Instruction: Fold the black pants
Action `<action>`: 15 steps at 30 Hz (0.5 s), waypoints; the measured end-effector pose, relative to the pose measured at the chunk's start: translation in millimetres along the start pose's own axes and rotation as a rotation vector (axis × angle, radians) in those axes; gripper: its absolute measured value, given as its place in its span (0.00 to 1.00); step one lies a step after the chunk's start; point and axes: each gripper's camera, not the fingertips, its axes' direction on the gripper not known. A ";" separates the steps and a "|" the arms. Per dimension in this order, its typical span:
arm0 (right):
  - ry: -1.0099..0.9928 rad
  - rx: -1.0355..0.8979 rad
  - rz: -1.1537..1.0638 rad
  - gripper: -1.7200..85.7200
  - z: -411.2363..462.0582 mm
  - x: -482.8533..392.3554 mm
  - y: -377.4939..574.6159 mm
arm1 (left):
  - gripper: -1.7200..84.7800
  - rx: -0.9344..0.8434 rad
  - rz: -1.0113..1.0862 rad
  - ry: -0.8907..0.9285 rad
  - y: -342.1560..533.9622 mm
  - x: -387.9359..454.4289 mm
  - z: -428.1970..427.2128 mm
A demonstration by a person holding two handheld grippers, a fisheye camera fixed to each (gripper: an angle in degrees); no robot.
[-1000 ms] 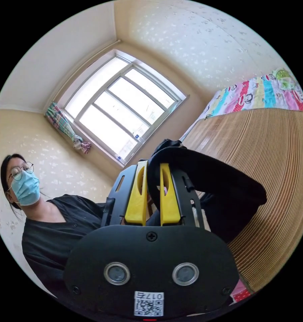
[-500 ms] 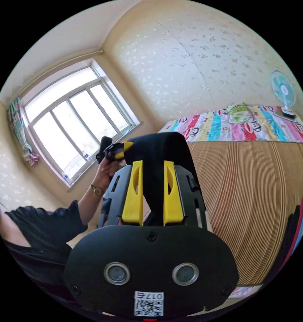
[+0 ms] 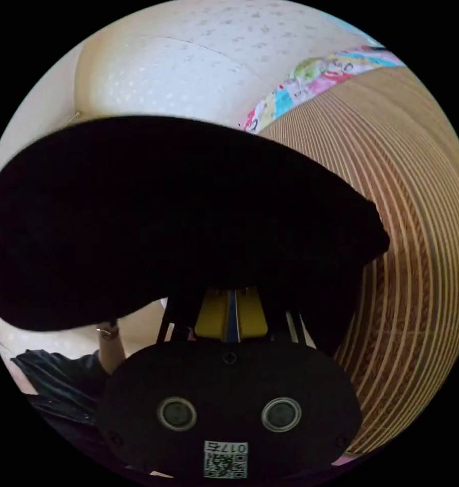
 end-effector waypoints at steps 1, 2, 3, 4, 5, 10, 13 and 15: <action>-0.069 -0.077 0.060 0.03 -3.7 17.9 11.0 | 0.11 -0.040 -0.028 0.012 32.6 2.2 12.8; -0.119 -0.140 0.099 0.03 -12.8 32.3 30.4 | 0.11 -0.060 -0.050 0.024 50.1 2.6 20.1; -0.127 -0.162 0.119 0.03 -19.9 39.2 42.4 | 0.11 -0.096 -0.102 0.044 85.3 3.3 35.6; -0.126 -0.195 0.168 0.03 -38.7 52.7 68.1 | 0.12 -0.146 -0.176 0.029 121.2 4.5 52.6; -0.170 -0.191 0.199 0.03 -64.6 64.8 93.7 | 0.12 -0.172 -0.225 -0.001 138.6 5.2 60.7; -0.167 -0.088 0.272 0.06 -166.2 88.4 156.0 | 0.17 -0.166 -0.555 -0.172 211.7 24.8 81.9; -0.164 -0.018 0.211 0.13 -197.6 79.9 150.4 | 0.20 -0.058 -0.556 -0.224 176.4 41.3 58.7; -0.146 -0.035 0.181 0.21 -195.2 73.8 134.1 | 0.22 0.014 -0.541 -0.365 144.6 53.2 44.2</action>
